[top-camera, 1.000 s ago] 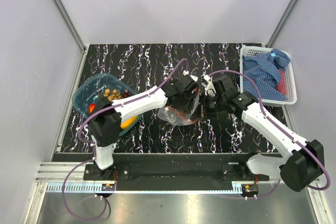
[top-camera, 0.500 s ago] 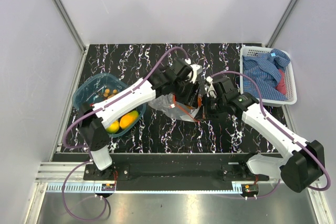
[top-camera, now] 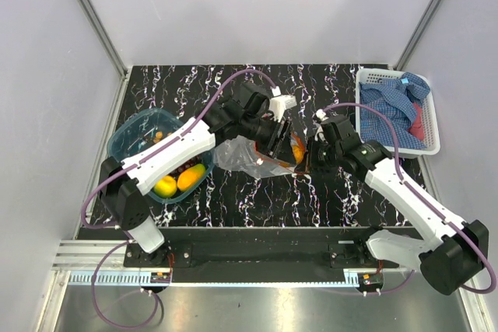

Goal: Open the zip-top bag and remove the fake food

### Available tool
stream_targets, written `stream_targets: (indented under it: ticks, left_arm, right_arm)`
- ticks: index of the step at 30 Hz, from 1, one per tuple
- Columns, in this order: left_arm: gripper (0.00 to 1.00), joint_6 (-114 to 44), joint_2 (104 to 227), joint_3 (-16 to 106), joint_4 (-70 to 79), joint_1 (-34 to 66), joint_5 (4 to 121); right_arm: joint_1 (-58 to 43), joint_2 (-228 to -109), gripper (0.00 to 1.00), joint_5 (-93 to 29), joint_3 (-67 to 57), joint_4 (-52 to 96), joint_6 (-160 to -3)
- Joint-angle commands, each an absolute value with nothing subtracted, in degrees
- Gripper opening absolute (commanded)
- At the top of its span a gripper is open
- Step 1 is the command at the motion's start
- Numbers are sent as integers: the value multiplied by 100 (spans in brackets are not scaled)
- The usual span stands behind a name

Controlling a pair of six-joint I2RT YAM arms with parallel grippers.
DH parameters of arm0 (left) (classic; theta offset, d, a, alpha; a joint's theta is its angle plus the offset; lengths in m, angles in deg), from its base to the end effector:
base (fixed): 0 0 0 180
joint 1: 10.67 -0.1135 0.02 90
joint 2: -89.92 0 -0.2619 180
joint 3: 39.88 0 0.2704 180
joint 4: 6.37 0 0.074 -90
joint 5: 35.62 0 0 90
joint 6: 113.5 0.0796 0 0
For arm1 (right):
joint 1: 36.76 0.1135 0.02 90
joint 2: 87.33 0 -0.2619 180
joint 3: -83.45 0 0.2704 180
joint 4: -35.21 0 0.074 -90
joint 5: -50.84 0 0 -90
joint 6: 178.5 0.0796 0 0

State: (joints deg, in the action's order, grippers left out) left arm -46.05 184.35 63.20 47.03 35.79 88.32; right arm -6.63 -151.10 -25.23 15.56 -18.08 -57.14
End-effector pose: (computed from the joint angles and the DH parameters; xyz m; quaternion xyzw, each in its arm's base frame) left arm 0.2482 -0.3257 0.3167 0.2927 0.8404 -0.4304 0.1506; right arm 0.2264 0.1535 0.2534 -0.0323 0.9307 0.2747 0.2395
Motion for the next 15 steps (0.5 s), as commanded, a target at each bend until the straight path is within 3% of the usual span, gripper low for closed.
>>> stream_targets:
  ticks: [1, 6, 10, 14, 15]
  left_arm:
    - [0, -4687, 17940, 6268, 3304, 3609, 10611]
    - [0, -5538, 17948, 6092, 1869, 3741, 11475]
    - [0, -7059, 17913, 5521, -735, 3741, 11801]
    - [0, -7816, 17965, 5442, -1420, 3741, 12038]
    - [0, -7704, 17905, 5459, -985, 3723, 12021]
  right_arm:
    - [-714, -15368, 0, -2739, 1280, -2103, -5861]
    - [-714, -15623, 0, -2361, 1016, -1988, -5906]
    - [-714, -15641, 0, -2396, 972, -1927, -5861]
    - [-793, -15668, 0, -2519, 937, -1988, -5844]
    - [-854, -15668, 0, -2554, 919, -1988, -5861]
